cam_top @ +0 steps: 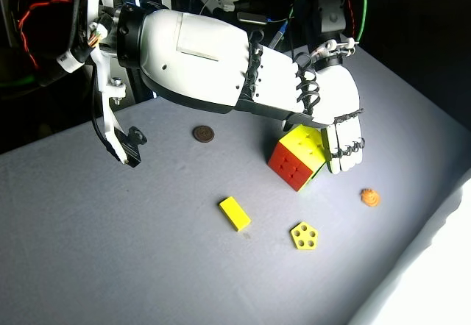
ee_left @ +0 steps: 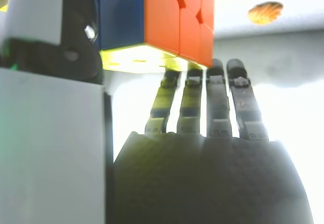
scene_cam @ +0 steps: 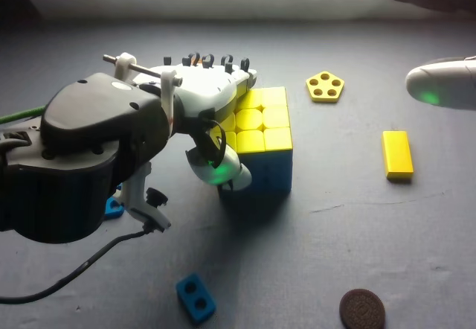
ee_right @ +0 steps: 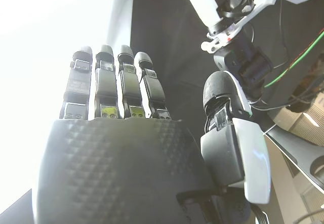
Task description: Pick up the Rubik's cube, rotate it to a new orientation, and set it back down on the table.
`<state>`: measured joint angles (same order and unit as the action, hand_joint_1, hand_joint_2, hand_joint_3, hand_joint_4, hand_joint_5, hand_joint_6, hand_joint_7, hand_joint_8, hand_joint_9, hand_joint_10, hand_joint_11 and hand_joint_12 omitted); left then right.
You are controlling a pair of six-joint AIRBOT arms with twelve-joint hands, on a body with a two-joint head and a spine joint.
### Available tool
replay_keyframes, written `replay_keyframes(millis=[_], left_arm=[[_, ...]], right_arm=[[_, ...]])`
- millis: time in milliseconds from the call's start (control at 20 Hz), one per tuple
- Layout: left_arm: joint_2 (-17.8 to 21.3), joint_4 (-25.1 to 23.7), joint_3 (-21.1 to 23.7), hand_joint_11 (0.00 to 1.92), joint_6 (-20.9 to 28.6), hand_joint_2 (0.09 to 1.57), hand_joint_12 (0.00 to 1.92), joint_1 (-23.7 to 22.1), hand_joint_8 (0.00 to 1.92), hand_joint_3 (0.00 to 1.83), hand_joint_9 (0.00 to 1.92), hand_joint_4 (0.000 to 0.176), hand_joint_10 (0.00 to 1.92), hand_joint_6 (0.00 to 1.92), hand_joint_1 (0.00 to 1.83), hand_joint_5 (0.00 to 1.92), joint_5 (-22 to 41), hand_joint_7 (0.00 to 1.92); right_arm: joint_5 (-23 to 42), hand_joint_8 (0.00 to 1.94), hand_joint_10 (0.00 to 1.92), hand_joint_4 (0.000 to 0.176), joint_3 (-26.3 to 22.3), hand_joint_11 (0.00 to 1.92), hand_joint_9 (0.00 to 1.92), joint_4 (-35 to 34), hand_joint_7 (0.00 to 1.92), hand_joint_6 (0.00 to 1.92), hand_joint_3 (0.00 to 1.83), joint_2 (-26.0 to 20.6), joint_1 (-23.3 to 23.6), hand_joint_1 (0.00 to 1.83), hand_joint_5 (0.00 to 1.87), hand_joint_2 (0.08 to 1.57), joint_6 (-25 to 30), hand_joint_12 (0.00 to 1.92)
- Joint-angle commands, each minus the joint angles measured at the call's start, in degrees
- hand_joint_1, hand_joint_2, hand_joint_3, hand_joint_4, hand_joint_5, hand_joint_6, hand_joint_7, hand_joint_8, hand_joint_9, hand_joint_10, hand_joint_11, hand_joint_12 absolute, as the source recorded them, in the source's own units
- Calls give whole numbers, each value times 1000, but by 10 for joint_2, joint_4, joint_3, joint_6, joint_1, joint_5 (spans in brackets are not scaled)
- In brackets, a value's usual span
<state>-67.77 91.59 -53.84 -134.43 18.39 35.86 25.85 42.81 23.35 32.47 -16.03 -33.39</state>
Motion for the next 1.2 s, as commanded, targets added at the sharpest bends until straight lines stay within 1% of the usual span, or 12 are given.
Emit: replay_keyframes(millis=[0, 50, 150, 200, 250, 300, 400, 600, 750, 850, 1100, 1150], left_arm=[[-1, -27, -6, 0, 0, 1005, 0, 1, 0, 12, 0, 0, 0, 0, 870, 0, 12, 0], [-3, -27, -9, 0, 0, 970, 0, 2, 0, 0, 0, 0, 0, 0, 875, 0, 12, 0], [-9, -28, -18, 0, 0, 978, 0, 2, 0, 0, 0, 0, 0, 0, 876, 0, 12, 0], [-12, -28, -22, 0, 0, 982, 0, 2, 0, 1, 0, 0, 0, 0, 915, 0, 12, 0], [-15, -27, -26, 0, 0, 979, 0, 1, 0, 0, 0, 0, 0, 0, 916, 0, 12, 0], [-17, -26, -28, 0, 0, 979, 0, 1, 0, 0, 0, 0, 0, 0, 916, 0, 12, 0], [-21, -25, -31, 0, 0, 968, 0, 2, 0, 0, 0, 0, 0, 0, 935, 0, 12, 0], [-23, -24, -32, 0, 0, 933, 0, 4, 0, 0, 0, 0, 0, 0, 961, 0, 15, 0], [-23, -23, -33, 0, 0, 942, 0, 4, 0, 0, 0, 0, 0, 0, 944, 0, 16, 0], [-23, -23, -32, 0, 0, 925, 0, 5, 0, 0, 0, 0, 0, 0, 987, 0, 16, 0], [-23, -23, -31, 0, 0, 973, 0, 5, 0, 7, 9, 0, 3, 0, 972, 0, 16, 1], [-23, -22, -31, 9, 0, 1048, 540, 5, 20, 0, 277, 0, 15, 23, 945, 121, 16, 236]], right_arm=[[61, 0, 2, 0, -2, 0, 47, -13, 71, 0, 1, -3, 3, 0, 28, 1317, -2, 83], [61, 4, 9, 0, -3, 0, 71, -13, 94, 8, 1, -3, 3, 0, 53, 1317, -2, 163], [61, 2, 6, 0, -3, 0, 67, -12, 90, 7, 1, -3, 3, 0, 54, 1318, -3, 167], [61, 2, 2, 0, -3, 0, 57, -12, 76, 8, 2, -3, 3, 0, 27, 1322, -3, 92], [61, 3, 8, 0, -3, 0, 82, -11, 97, 11, 1, -3, 3, 0, 43, 1322, -3, 171], [61, 3, 8, 0, -3, 0, 82, -11, 97, 11, 1, -3, 3, 0, 43, 1322, -3, 171], [61, 2, 2, 0, -3, 0, 53, -11, 63, 5, 0, -3, 3, 0, 18, 1321, -3, 54], [61, 5, 6, 0, -3, 0, 63, -11, 83, 10, 2, -2, 3, 0, 41, 1329, -4, 123], [59, 4, 6, 0, -3, 0, 64, -11, 85, 10, 3, -2, 2, 2, 43, 1333, -4, 131], [58, 5, 7, 0, -3, 0, 72, -11, 95, 13, 3, -2, 2, 7, 56, 1334, -4, 146], [58, 2, 4, 0, -3, 0, 72, -11, 88, 1, 4, -2, 2, 0, 39, 1342, -4, 142], [58, 4, 6, 0, -3, 0, 80, -11, 98, 4, 3, -2, 2, 1, 49, 1340, -4, 152]])
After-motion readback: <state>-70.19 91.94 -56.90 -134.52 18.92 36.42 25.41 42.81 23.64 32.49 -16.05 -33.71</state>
